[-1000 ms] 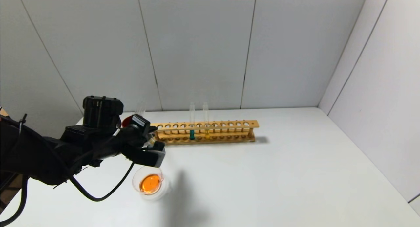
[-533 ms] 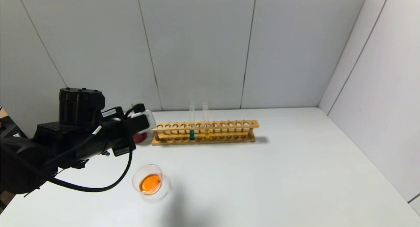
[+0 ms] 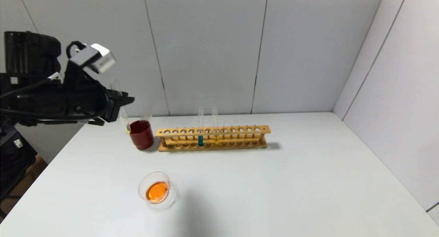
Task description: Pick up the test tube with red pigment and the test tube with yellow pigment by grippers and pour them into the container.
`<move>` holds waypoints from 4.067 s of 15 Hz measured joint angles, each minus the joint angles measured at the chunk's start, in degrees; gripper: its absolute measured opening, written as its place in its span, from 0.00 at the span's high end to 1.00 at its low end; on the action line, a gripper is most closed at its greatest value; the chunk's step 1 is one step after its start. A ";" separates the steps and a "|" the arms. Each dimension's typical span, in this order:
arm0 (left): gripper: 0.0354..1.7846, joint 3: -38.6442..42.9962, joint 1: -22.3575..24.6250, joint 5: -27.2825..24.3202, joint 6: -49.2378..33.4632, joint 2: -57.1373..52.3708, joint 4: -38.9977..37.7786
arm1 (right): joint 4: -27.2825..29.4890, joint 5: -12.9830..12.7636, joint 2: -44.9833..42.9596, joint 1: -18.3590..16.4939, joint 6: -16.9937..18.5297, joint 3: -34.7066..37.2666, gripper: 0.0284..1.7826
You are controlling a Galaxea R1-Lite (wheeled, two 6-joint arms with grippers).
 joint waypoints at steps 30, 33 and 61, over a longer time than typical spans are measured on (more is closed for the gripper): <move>0.82 -22.53 9.39 0.22 -11.61 35.44 -6.63 | -0.02 0.05 0.00 0.04 0.00 0.00 0.02; 0.81 -22.99 9.47 0.28 -11.54 36.71 -7.41 | -0.02 0.05 0.00 0.04 0.00 0.00 0.02; 0.02 13.73 7.84 25.54 -3.78 -37.49 1.60 | -0.02 0.06 0.00 0.04 0.00 0.00 0.02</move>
